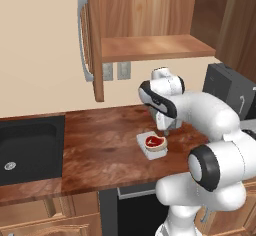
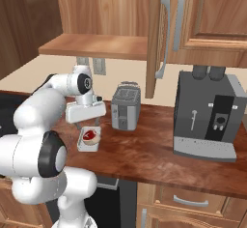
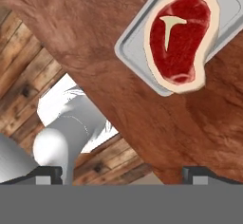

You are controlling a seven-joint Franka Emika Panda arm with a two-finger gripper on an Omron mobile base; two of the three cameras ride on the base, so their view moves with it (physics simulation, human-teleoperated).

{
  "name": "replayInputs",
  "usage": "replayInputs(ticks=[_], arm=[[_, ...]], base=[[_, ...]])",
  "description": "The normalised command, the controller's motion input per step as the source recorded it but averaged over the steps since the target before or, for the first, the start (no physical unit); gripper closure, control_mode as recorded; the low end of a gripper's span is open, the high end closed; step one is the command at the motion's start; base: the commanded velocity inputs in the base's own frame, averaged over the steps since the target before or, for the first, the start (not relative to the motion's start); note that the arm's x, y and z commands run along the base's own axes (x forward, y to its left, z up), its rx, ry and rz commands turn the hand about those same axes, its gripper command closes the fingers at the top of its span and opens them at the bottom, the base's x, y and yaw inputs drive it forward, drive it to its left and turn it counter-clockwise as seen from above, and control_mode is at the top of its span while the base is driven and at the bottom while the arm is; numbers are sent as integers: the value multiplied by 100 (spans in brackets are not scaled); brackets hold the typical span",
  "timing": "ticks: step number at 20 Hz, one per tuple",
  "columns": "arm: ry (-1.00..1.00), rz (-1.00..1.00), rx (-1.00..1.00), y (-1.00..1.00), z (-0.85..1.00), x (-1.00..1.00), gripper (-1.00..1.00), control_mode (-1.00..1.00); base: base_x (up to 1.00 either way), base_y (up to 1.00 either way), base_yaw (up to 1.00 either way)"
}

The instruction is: Retrieve the tupperware from the cabinet, then place the raw meat into the tupperware to avoid contamination.

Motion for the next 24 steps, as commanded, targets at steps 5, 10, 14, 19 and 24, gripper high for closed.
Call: replayInputs(ticks=[5, 10, 14, 19, 24], arm=[[-11, 0, 0, -4, 49, -44, -100, -100], [-15, 0, 0, -3, 51, -48, -100, -100], [-17, 0, 0, 0, 51, -50, -100, -100], [-17, 0, 0, 0, 51, -53, -100, -100], [-17, 0, 0, 0, 41, -50, -100, -100]], base=[[0, 0, 0], [0, 0, 0], [0, 0, 0], [0, 0, 0], [0, 0, 0]])
